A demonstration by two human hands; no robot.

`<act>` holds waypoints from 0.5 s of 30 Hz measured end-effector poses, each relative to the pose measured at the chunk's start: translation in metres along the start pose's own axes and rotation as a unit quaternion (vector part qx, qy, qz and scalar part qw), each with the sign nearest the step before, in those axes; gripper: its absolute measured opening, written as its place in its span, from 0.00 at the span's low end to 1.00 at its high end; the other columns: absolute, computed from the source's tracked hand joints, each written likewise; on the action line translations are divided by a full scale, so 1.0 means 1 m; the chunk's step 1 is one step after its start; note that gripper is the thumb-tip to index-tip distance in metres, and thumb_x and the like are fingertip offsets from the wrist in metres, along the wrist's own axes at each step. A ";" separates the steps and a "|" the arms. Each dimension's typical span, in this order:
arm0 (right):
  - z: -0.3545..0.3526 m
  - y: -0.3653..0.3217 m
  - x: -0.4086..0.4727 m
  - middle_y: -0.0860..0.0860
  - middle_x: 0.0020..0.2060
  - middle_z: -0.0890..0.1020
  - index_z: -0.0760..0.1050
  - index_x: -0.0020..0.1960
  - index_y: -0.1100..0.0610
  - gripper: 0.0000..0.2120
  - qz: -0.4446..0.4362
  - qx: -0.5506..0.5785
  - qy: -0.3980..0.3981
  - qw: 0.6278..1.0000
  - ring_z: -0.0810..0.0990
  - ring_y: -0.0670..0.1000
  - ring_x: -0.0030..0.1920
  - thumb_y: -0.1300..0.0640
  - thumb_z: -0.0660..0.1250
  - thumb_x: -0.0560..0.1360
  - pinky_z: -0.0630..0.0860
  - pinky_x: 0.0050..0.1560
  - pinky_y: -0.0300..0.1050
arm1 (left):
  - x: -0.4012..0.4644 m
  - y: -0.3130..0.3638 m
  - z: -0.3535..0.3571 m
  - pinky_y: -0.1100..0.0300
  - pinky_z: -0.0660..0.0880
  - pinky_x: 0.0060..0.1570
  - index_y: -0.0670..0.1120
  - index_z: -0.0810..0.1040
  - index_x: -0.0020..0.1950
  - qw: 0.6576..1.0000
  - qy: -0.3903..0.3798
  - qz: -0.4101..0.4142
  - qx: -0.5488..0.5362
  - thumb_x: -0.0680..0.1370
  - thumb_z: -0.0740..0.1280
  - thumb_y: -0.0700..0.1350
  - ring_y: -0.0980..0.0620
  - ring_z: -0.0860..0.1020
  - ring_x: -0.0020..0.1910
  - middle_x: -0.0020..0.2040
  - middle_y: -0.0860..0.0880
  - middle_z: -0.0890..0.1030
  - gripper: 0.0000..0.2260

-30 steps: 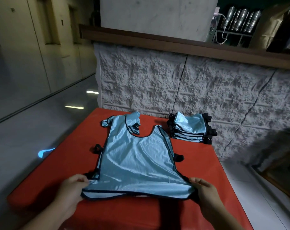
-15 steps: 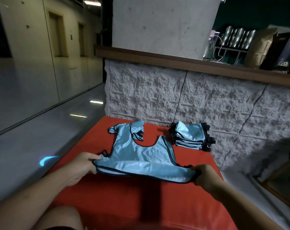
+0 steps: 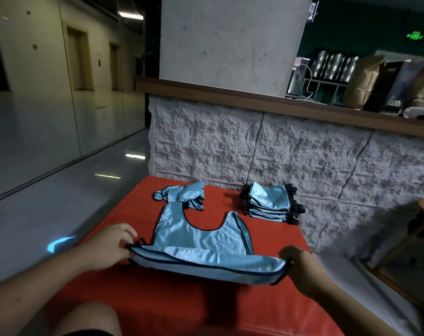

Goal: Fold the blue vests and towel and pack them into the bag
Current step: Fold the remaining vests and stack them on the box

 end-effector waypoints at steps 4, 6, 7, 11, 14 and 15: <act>0.001 -0.008 -0.013 0.47 0.38 0.87 0.86 0.43 0.53 0.20 0.041 0.214 -0.010 0.976 0.85 0.42 0.41 0.76 0.66 0.71 0.76 0.40 0.33 | -0.007 0.013 -0.005 0.60 0.77 0.47 0.48 0.86 0.39 0.993 -0.033 0.028 -0.105 0.68 0.74 0.46 0.60 0.81 0.40 0.39 0.51 0.86 0.03; 0.002 -0.013 -0.019 0.49 0.42 0.88 0.86 0.46 0.55 0.19 0.058 0.300 -0.010 0.952 0.86 0.45 0.45 0.77 0.66 0.74 0.78 0.44 0.32 | -0.010 0.018 -0.007 0.59 0.77 0.44 0.46 0.86 0.40 0.983 -0.040 0.015 -0.176 0.69 0.73 0.39 0.57 0.82 0.39 0.38 0.47 0.86 0.04; 0.005 -0.016 -0.021 0.50 0.42 0.88 0.87 0.45 0.56 0.18 0.056 0.323 -0.026 0.944 0.86 0.46 0.44 0.77 0.66 0.74 0.78 0.45 0.33 | -0.011 0.019 -0.006 0.62 0.77 0.44 0.46 0.86 0.42 0.980 -0.049 0.009 -0.192 0.70 0.72 0.34 0.57 0.82 0.39 0.39 0.47 0.86 0.08; 0.016 -0.009 -0.028 0.54 0.34 0.82 0.84 0.39 0.63 0.06 0.058 0.361 -0.136 0.921 0.76 0.50 0.37 0.65 0.72 0.75 0.71 0.42 0.43 | -0.018 0.015 0.005 0.64 0.75 0.43 0.50 0.87 0.45 0.970 -0.148 0.000 -0.195 0.70 0.69 0.33 0.58 0.82 0.39 0.40 0.49 0.87 0.14; 0.029 0.005 -0.034 0.56 0.31 0.70 0.76 0.34 0.59 0.16 0.085 0.360 -0.222 0.902 0.64 0.51 0.34 0.52 0.78 0.72 0.57 0.36 0.46 | -0.021 0.005 0.018 0.65 0.72 0.40 0.55 0.87 0.41 0.953 -0.230 -0.017 -0.195 0.67 0.67 0.38 0.60 0.79 0.38 0.38 0.53 0.85 0.14; 0.032 0.009 -0.033 0.55 0.31 0.69 0.75 0.34 0.58 0.16 0.095 0.375 -0.224 0.894 0.63 0.50 0.34 0.52 0.78 0.72 0.56 0.35 0.45 | -0.019 0.001 0.022 0.66 0.71 0.40 0.53 0.87 0.41 0.949 -0.235 -0.025 -0.206 0.67 0.68 0.38 0.60 0.79 0.38 0.38 0.53 0.85 0.13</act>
Point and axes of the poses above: each hand's wrist, its own x-axis towards the middle knuckle, its own z-axis out of the palm, y = z × x, the point moved 6 cm from there along x, towards the middle knuckle
